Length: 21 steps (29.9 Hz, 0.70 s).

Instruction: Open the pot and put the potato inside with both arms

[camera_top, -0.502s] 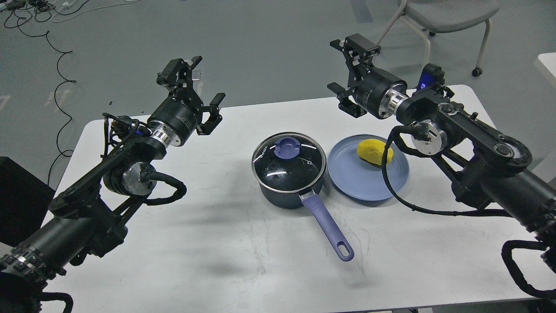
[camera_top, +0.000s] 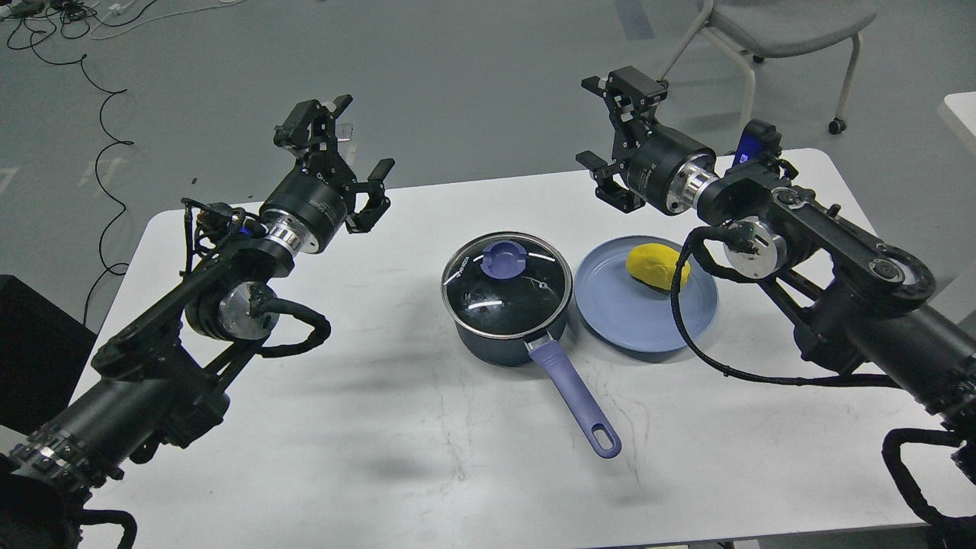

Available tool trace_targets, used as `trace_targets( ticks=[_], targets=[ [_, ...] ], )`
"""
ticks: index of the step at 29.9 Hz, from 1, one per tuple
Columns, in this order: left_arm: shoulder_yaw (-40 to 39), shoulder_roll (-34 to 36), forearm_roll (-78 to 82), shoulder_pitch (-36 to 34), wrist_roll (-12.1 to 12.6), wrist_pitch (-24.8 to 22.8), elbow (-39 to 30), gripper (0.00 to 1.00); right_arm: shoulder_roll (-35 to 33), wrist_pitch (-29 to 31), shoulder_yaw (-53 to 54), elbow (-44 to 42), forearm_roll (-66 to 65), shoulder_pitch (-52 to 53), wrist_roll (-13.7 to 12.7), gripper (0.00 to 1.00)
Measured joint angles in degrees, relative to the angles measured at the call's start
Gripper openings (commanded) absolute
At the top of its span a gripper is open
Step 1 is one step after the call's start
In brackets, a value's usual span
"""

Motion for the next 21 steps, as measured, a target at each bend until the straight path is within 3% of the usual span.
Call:
trace_targets(
  ticks=[5, 12, 21],
  targets=[
    [-0.5, 0.0, -0.2, 0.0, -0.1, -0.2, -0.1, 0.98, 0.0, 1.5, 2.1, 1.1, 0.3, -1.0, 0.3, 1.0],
    [-1.9, -0.4, -0.3, 0.5, -2.3, -0.6, -0.4, 0.98, 0.0, 3.9, 5.1, 0.7, 3.4, -2.4, -0.2, 1.0],
    [-5.8, -1.3, -1.3, 4.0, -3.5, -4.2, -0.7, 0.98, -0.3, 9.0, 5.5, -0.7, 4.9, -4.5, -0.5, 1.0]
  ],
)
